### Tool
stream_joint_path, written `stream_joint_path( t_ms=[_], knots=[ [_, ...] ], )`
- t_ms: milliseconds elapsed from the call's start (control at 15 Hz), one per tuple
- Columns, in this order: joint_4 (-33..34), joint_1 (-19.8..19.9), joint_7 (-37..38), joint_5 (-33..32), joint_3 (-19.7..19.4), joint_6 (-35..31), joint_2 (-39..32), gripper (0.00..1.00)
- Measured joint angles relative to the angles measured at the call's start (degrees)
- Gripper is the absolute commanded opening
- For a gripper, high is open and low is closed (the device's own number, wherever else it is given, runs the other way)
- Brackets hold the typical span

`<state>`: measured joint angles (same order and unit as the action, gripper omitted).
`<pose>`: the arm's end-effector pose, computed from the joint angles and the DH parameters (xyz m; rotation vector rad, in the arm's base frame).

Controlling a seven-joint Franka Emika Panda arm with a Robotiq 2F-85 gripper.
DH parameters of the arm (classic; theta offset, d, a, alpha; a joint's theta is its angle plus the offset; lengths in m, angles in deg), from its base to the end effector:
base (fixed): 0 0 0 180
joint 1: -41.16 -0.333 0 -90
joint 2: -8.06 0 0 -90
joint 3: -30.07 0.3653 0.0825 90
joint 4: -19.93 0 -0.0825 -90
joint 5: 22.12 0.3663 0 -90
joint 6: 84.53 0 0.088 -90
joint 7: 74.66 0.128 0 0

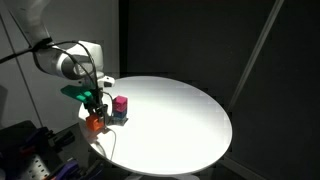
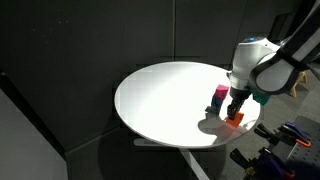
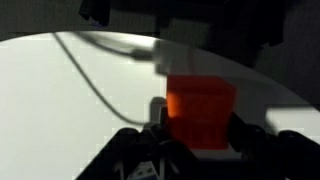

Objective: Stack the purple toy block on top of the other stacked toy blocks

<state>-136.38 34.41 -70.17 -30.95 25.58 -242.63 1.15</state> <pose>0.3860 0.0196 0.2235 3.0688 0.1641 -0.1318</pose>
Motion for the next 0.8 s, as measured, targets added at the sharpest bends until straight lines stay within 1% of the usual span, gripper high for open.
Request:
stream_joint_path(
  t_ms=[267, 800],
  knots=[
    [-0.6, 0.6, 0.0, 0.0, 0.8, 2.4, 3.3, 0.3],
    [-1.3, 2.5, 0.0, 0.2, 2.6, 10.0, 10.3, 0.3]
  ],
)
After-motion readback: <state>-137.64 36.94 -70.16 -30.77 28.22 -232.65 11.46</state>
